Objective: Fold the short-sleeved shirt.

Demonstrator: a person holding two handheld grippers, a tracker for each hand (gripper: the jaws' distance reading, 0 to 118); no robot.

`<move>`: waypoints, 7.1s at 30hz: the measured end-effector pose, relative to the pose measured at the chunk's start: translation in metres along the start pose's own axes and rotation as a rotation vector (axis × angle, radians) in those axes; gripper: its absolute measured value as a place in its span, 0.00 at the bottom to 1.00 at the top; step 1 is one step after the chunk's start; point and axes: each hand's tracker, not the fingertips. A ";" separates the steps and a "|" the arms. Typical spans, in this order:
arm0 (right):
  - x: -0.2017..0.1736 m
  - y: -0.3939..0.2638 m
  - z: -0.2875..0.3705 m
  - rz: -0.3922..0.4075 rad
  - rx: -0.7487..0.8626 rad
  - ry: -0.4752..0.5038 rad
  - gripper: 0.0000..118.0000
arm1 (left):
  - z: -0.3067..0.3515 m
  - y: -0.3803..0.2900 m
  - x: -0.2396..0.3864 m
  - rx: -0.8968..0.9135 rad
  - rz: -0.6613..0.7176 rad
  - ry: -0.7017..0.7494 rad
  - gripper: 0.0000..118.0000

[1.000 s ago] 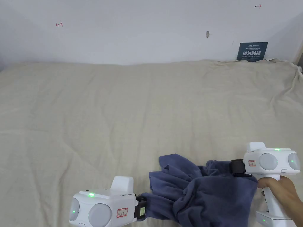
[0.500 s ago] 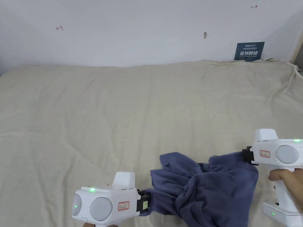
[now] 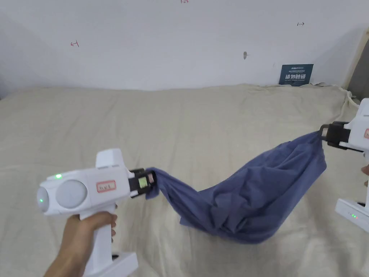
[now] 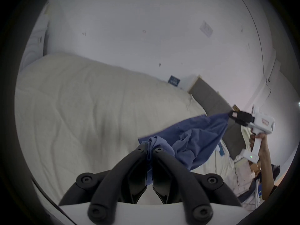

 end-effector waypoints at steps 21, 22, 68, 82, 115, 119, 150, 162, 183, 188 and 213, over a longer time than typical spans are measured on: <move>-0.037 0.180 -0.013 0.023 0.253 -0.107 0.00 | 0.024 0.277 -0.031 0.300 -0.003 0.255 0.01; -0.039 0.183 -0.015 0.028 0.256 -0.109 0.00 | 0.023 0.280 -0.031 0.306 -0.006 0.263 0.02; 0.011 -0.172 0.029 -0.105 -0.183 -0.090 0.00 | 0.006 -0.090 -0.139 -0.210 0.106 0.332 0.01; 0.013 -0.212 0.093 -0.122 -0.265 -0.100 0.00 | 0.071 -0.130 -0.146 -0.245 0.133 0.333 0.02; -0.013 -0.175 0.065 0.066 -0.164 -0.182 0.81 | 0.040 -0.101 -0.067 -0.185 -0.086 0.409 1.00; -0.019 -0.141 0.069 0.101 -0.050 -0.176 0.84 | 0.030 -0.064 -0.060 -0.106 -0.126 0.379 1.00; -0.036 -0.057 -0.051 0.220 0.118 -0.197 0.00 | -0.248 0.083 -0.102 -0.308 -0.240 0.372 0.00; -0.011 -0.069 -0.084 0.233 0.014 -0.196 0.00 | -0.317 0.069 -0.130 -0.492 -0.234 0.468 0.86; 0.045 -0.081 -0.232 0.063 -0.353 -0.213 0.13 | -0.232 0.065 -0.099 -0.309 -0.344 0.312 0.00; 0.057 -0.090 -0.250 0.039 -0.425 -0.261 0.95 | -0.200 0.064 -0.082 -0.284 -0.366 0.292 0.00; 0.040 -0.094 -0.198 0.111 -0.432 -0.222 0.00 | -0.178 0.051 -0.095 -0.275 -0.285 0.309 0.00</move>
